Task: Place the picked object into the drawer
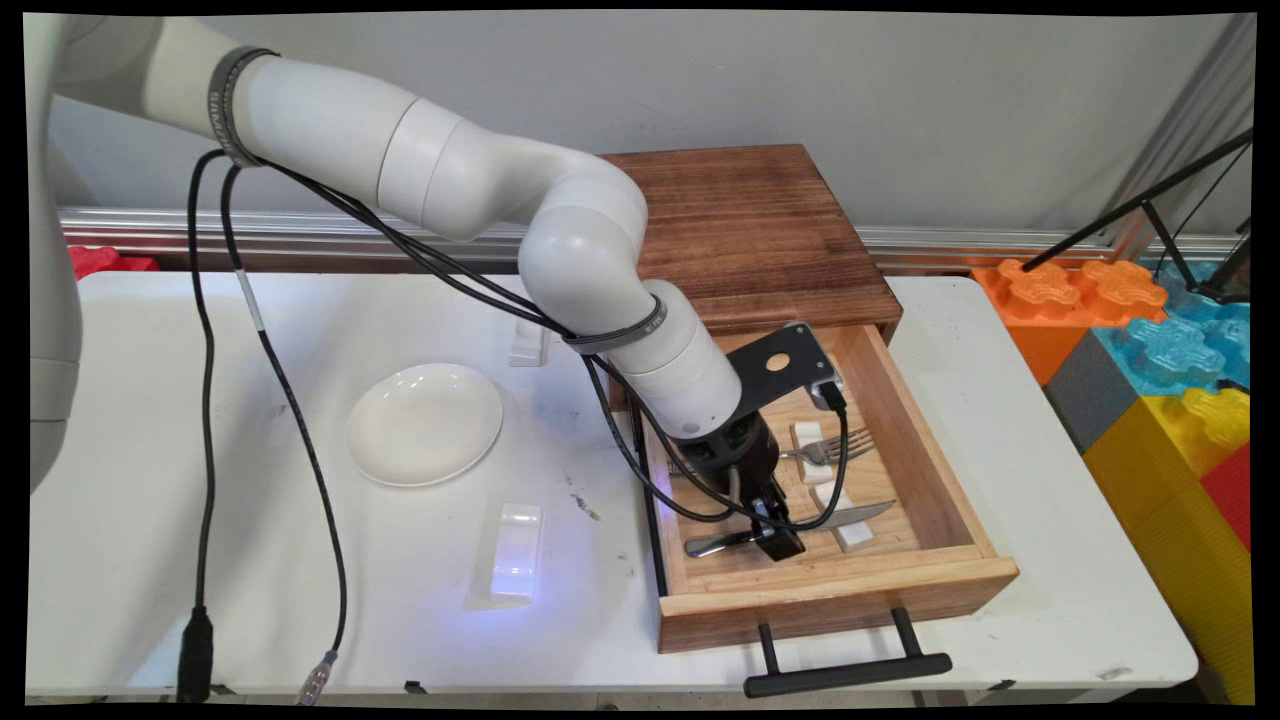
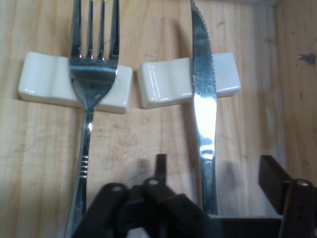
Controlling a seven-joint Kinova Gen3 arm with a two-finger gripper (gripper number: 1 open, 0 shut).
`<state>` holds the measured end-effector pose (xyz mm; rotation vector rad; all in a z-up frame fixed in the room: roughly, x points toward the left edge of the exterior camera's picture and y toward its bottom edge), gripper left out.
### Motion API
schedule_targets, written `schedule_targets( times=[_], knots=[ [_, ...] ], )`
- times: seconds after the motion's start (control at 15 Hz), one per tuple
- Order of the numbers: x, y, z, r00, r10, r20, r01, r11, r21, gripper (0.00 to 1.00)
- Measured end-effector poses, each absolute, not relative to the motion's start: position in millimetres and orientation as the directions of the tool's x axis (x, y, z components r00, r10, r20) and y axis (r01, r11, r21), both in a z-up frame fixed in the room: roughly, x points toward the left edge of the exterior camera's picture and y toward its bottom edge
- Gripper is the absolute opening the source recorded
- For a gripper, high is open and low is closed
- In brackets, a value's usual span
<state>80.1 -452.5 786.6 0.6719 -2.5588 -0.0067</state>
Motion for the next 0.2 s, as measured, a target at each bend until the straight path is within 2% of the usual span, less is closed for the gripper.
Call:
schedule_targets(
  times=[0.2],
  knots=[
    [82.7, -454.3, 788.7, -0.756, -0.461, 0.464, -0.46, 0.879, 0.124, 1.0]
  ],
)
